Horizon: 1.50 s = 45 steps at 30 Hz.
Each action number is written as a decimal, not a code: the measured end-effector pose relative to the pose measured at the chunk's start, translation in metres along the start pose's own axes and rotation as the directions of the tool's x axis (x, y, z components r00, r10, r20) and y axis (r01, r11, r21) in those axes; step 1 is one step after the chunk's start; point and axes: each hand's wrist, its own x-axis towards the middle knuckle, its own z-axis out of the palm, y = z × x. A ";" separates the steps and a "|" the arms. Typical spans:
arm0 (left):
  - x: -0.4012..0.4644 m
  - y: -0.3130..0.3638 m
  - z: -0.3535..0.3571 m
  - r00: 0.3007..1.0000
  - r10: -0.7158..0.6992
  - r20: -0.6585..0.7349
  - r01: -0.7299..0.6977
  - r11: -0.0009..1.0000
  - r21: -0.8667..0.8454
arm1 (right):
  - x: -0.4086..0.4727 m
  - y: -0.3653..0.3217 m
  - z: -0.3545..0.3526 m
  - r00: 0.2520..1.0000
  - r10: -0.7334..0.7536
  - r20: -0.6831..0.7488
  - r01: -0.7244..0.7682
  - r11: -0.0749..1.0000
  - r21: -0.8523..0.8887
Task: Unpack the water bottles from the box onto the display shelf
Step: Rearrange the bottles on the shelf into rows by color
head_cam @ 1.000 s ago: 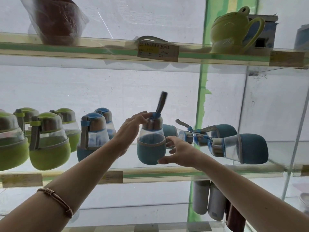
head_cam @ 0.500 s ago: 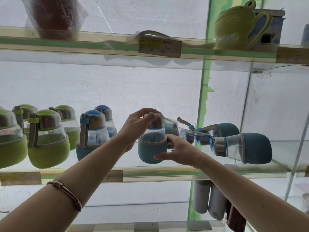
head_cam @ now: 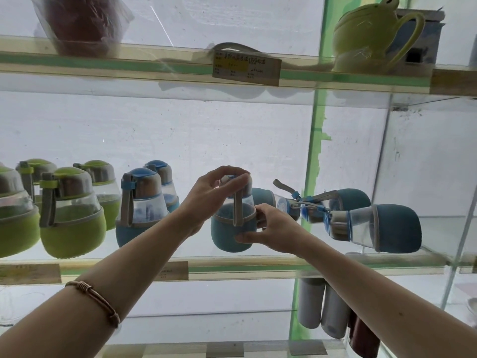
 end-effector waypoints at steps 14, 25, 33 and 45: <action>0.017 0.006 -0.049 0.997 0.063 0.037 -0.069 0.658 0.750 | 0.028 -0.034 0.033 0.977 -0.113 -0.180 0.042 0.933 -0.358; 0.041 -0.020 -0.044 0.994 0.022 -0.107 0.055 0.745 0.664 | 0.058 -0.038 0.032 0.975 -0.065 -0.211 -0.033 0.902 -0.430; 0.054 -0.032 -0.048 0.991 -0.039 -0.129 0.103 0.837 0.538 | 0.072 -0.038 0.032 0.972 -0.109 -0.208 -0.042 0.790 -0.611; 0.049 -0.026 -0.043 0.991 -0.043 -0.128 0.120 0.716 0.687 | 0.061 -0.040 0.022 0.989 -0.109 -0.105 0.017 0.771 -0.637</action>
